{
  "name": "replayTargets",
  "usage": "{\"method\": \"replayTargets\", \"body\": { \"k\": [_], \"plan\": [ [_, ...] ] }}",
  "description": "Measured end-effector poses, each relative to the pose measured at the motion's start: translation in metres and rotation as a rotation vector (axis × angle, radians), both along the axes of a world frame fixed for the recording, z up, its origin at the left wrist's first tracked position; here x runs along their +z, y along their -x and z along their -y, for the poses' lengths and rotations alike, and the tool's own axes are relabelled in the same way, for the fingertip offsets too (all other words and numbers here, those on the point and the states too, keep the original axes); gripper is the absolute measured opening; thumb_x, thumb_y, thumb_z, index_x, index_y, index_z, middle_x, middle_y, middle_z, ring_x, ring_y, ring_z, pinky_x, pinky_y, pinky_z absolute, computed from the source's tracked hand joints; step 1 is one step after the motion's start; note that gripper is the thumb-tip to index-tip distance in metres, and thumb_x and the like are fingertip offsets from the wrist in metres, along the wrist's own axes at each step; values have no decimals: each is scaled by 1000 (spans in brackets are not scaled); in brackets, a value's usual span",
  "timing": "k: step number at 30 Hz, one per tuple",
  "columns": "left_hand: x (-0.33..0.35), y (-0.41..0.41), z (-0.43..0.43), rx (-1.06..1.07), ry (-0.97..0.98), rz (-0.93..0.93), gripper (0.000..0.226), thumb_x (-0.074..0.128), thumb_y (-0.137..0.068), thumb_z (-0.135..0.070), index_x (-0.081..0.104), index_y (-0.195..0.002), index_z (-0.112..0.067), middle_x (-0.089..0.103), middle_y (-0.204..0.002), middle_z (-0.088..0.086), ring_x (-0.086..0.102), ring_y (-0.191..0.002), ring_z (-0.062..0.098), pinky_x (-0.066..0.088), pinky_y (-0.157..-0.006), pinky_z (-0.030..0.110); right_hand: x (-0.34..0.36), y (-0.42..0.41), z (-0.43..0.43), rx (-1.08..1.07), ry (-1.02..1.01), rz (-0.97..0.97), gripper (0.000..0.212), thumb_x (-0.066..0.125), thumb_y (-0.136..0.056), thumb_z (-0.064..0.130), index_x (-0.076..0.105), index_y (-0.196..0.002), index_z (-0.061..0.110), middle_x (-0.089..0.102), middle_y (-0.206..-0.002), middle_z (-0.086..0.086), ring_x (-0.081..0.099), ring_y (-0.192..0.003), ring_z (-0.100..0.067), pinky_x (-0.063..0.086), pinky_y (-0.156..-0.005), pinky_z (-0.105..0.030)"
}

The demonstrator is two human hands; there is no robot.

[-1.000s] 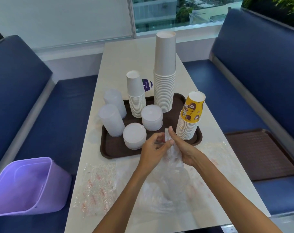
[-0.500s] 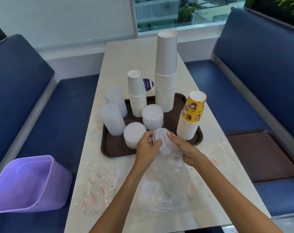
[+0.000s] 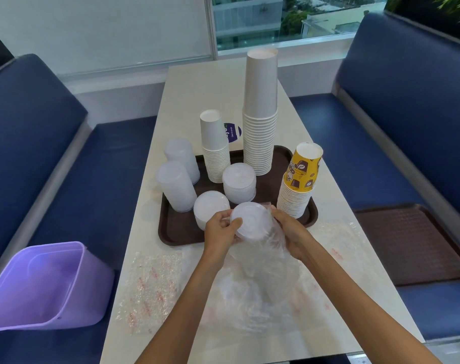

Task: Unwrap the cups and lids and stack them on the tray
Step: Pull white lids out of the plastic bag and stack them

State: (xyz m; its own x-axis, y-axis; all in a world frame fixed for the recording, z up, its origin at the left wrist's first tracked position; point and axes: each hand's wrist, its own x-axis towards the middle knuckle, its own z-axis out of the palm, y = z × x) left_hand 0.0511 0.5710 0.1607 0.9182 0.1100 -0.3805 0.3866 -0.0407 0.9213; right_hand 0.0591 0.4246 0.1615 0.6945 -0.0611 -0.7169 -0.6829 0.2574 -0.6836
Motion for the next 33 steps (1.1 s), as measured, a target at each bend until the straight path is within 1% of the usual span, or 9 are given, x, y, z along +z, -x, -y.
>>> {"method": "replayTargets", "body": {
  "k": [3,6,10,13,19,22,27,31,33],
  "plan": [
    [0,-2,-3,13,54,-38,28,62,-89,-6,57,-116,-8,64,-115,16,62,-97,25,56,-64,25,-3,1,2,17,17,16,23,48,-98,34,54,-108,14,57,-130,-11,54,-114,-30,43,-104,-42],
    [6,-5,-8,31,103,-44,30,62,-89,-6,56,-118,-8,63,-115,15,61,-98,26,54,-59,23,-2,5,4,-10,-37,74,13,51,-98,26,58,-91,19,59,-118,-9,55,-107,-27,46,-96,-39],
    [18,-19,-15,99,133,-5,30,60,-89,-5,55,-119,-8,60,-113,11,58,-100,24,54,-59,24,-9,5,8,-23,-98,134,13,57,-95,25,66,-99,18,63,-123,-12,58,-113,-29,46,-101,-45],
    [22,-35,-24,195,121,27,24,60,-89,-5,55,-112,-11,57,-116,12,54,-102,23,50,-59,25,-12,4,11,-60,-133,140,13,59,-93,23,66,-100,15,66,-116,-13,61,-111,-28,46,-102,-46],
    [9,-54,-45,331,-37,-2,34,63,-88,-8,56,-121,-7,54,-127,13,52,-102,24,52,-70,29,-12,1,14,-73,-152,129,10,56,-95,19,64,-98,13,69,-97,-11,65,-95,-25,51,-87,-40],
    [1,-55,-48,337,-115,-14,34,63,-88,-8,57,-121,-6,55,-126,15,53,-106,27,50,-68,29,-13,-1,13,-75,-155,128,12,56,-95,19,65,-100,12,70,-96,-12,65,-94,-26,50,-91,-42],
    [-7,-52,-42,278,-322,8,32,60,-89,-7,57,-121,-3,58,-124,16,54,-112,29,45,-91,35,-12,-5,13,-66,-152,103,11,55,-96,18,64,-101,14,69,-100,-12,64,-100,-27,49,-94,-42],
    [-11,-52,-40,236,-439,43,30,59,-90,-8,58,-119,-1,59,-121,16,55,-109,30,41,-83,29,-12,-7,14,-62,-143,110,10,55,-96,18,64,-96,15,69,-96,-10,64,-96,-26,47,-97,-43],
    [-14,-54,-40,206,-508,56,31,59,-90,-11,58,-119,-2,56,-122,18,55,-107,32,44,-84,33,-11,-7,15,-67,-136,110,10,55,-96,18,64,-93,15,69,-91,-9,64,-92,-24,47,-95,-42]
  ]
}}
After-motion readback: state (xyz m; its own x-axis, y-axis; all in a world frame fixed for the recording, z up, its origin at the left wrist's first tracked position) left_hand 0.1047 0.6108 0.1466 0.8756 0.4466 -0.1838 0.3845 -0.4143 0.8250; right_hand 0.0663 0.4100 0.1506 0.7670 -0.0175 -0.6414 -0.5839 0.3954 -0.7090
